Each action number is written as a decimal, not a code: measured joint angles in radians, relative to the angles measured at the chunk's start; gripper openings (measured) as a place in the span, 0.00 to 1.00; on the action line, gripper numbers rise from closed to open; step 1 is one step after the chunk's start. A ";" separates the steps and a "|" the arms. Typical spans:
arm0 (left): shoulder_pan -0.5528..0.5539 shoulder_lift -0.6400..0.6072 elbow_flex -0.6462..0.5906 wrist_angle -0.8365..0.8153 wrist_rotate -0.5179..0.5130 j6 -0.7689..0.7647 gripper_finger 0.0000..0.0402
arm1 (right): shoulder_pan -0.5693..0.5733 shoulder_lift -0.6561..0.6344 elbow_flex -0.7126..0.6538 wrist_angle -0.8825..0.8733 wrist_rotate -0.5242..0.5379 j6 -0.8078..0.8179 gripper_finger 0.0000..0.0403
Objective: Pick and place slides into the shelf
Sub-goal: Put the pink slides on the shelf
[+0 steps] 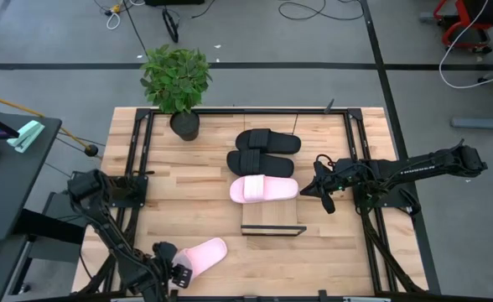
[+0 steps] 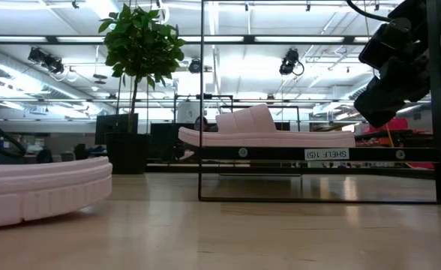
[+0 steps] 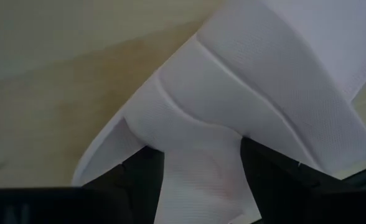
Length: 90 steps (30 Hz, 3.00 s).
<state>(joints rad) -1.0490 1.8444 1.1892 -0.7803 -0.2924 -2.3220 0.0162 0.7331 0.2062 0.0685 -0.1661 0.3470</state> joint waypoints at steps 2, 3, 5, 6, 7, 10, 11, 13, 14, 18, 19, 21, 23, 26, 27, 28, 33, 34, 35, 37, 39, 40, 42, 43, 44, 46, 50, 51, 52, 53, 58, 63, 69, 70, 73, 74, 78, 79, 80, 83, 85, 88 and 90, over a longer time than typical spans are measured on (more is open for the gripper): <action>0.001 0.006 0.000 0.009 -0.017 0.002 0.54 | 0.000 0.000 0.000 0.000 0.000 0.000 0.03; 0.002 0.006 0.000 0.011 -0.017 0.001 0.54 | 0.000 0.000 0.000 0.000 0.000 0.000 0.03; 0.001 0.006 0.000 0.013 -0.026 0.001 0.55 | 0.000 0.000 0.000 0.000 0.000 0.000 0.03; 0.001 0.007 0.000 0.018 -0.029 0.002 0.55 | 0.000 0.000 0.000 0.000 0.000 -0.001 0.03; 0.002 0.007 0.000 0.019 -0.028 0.001 0.55 | 0.000 0.000 0.000 0.000 0.000 -0.001 0.03; 0.002 0.007 0.000 0.019 -0.031 0.002 0.55 | 0.000 0.000 0.000 0.000 0.000 -0.001 0.03; 0.002 0.007 0.000 0.020 -0.034 0.002 0.54 | 0.000 0.000 0.000 0.001 0.000 -0.002 0.03; 0.001 0.008 0.000 0.015 -0.054 0.003 0.53 | 0.000 0.000 0.000 0.001 0.000 -0.005 0.03; 0.001 0.008 0.000 0.013 -0.061 0.004 0.53 | 0.000 0.000 0.000 0.001 0.000 -0.008 0.03; 0.004 0.008 0.001 -0.024 -0.068 0.004 0.51 | 0.000 0.000 0.000 0.001 0.000 -0.008 0.03; 0.003 0.008 0.002 -0.042 -0.070 0.003 0.50 | 0.000 0.000 0.000 0.001 0.000 -0.008 0.03; 0.008 0.008 0.003 -0.084 -0.071 0.003 0.49 | 0.000 0.000 0.000 0.001 0.000 -0.008 0.03; 0.017 0.008 0.002 -0.124 -0.071 0.003 0.47 | 0.000 0.000 0.000 0.001 0.000 -0.008 0.03; 0.024 0.008 0.002 -0.167 -0.071 0.003 0.45 | 0.000 0.000 0.000 0.001 0.000 -0.005 0.03; 0.024 0.008 0.002 -0.183 -0.071 0.003 0.44 | 0.000 0.000 0.000 0.001 0.000 -0.005 0.03; 0.024 0.008 0.002 -0.197 -0.070 0.002 0.43 | 0.000 0.000 0.000 0.001 0.000 -0.004 0.03; 0.030 0.008 0.001 -0.215 -0.081 0.003 0.41 | 0.000 0.000 0.000 0.001 0.000 -0.006 0.03; 0.030 0.008 0.001 -0.217 -0.082 0.004 0.41 | 0.000 0.000 0.000 0.001 0.000 -0.006 0.03; 0.031 0.008 0.000 -0.219 -0.082 0.004 0.41 | 0.000 0.000 0.000 0.001 0.000 -0.006 0.03; 0.029 0.008 0.000 -0.217 -0.081 0.003 0.41 | 0.000 0.000 0.000 0.001 0.000 -0.006 0.03; 0.022 0.007 0.000 -0.218 -0.082 0.003 0.42 | 0.000 0.000 0.000 0.001 0.000 -0.007 0.03; 0.019 0.005 0.000 -0.218 -0.082 0.003 0.42 | 0.000 0.000 0.000 0.001 0.000 -0.007 0.03; 0.013 -0.005 -0.001 -0.220 -0.079 0.003 0.42 | 0.000 0.000 0.000 0.001 0.000 -0.007 0.03; 0.012 -0.012 0.000 -0.222 -0.076 0.002 0.42 | 0.000 0.000 0.000 0.001 0.000 -0.007 0.03; 0.008 -0.020 0.003 -0.228 -0.073 0.002 0.42 | 0.000 0.000 0.000 0.001 0.000 -0.007 0.03; 0.001 -0.046 0.012 -0.246 -0.068 0.001 0.41 | 0.000 0.000 0.000 0.001 0.000 -0.007 0.03; -0.004 -0.078 0.030 -0.266 -0.097 0.005 0.42 | 0.000 0.000 0.000 0.002 0.000 -0.006 0.03; 0.001 -0.079 0.031 -0.256 -0.114 0.005 0.42 | 0.000 0.000 0.000 0.003 0.000 -0.004 0.03; 0.007 -0.079 0.031 -0.238 -0.126 0.006 0.42 | 0.000 0.000 0.000 0.003 0.000 -0.001 0.03; 0.011 -0.079 0.030 -0.217 -0.135 0.008 0.43 | 0.000 0.000 0.000 0.003 0.000 0.001 0.03; 0.005 -0.079 0.029 -0.211 -0.131 0.005 0.45 | 0.000 0.000 0.000 0.003 0.000 0.001 0.03; -0.024 -0.079 0.029 -0.214 -0.099 -0.004 0.48 | 0.000 0.000 0.000 0.003 -0.021 0.013 0.03; -0.006 -0.079 0.029 -0.260 -0.122 0.003 0.51 | 0.000 0.000 0.000 0.004 -0.024 0.035 0.03; -0.004 -0.079 0.029 -0.263 -0.122 0.003 0.52 | 0.000 0.000 0.000 0.004 -0.024 0.039 0.03; -0.015 -0.079 0.029 -0.268 -0.108 0.001 0.54 | 0.000 0.000 0.000 0.004 -0.026 0.043 0.03; -0.021 -0.079 0.029 -0.268 -0.107 0.001 0.54 | 0.000 0.000 0.000 0.004 -0.027 0.043 0.03; -0.027 -0.077 0.029 -0.267 -0.100 -0.001 0.57 | 0.000 0.000 0.000 0.008 -0.027 0.043 0.03; -0.027 -0.077 0.026 -0.263 -0.100 -0.001 0.57 | 0.000 0.000 0.000 0.009 -0.027 0.043 0.03; -0.024 -0.077 0.017 -0.245 -0.101 0.000 0.58 | 0.000 0.000 0.000 0.008 -0.027 0.043 0.03; -0.018 -0.077 -0.019 -0.182 -0.100 0.001 0.60 | 0.000 0.000 0.000 0.008 -0.029 0.043 0.03; -0.015 -0.077 -0.050 -0.131 -0.108 0.003 0.61 | 0.000 0.000 0.000 0.008 -0.029 0.043 0.03; -0.013 -0.077 -0.082 -0.083 -0.117 0.004 0.63 | 0.000 0.000 0.000 0.008 -0.030 0.043 0.03; -0.012 -0.077 -0.094 -0.063 -0.130 0.008 0.64 | 0.000 0.000 0.000 0.008 -0.030 0.043 0.03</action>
<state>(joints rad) -1.0614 1.7672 1.0956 -0.8433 -0.4227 -2.3142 0.0166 0.7332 0.2066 0.0769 -0.1966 0.3901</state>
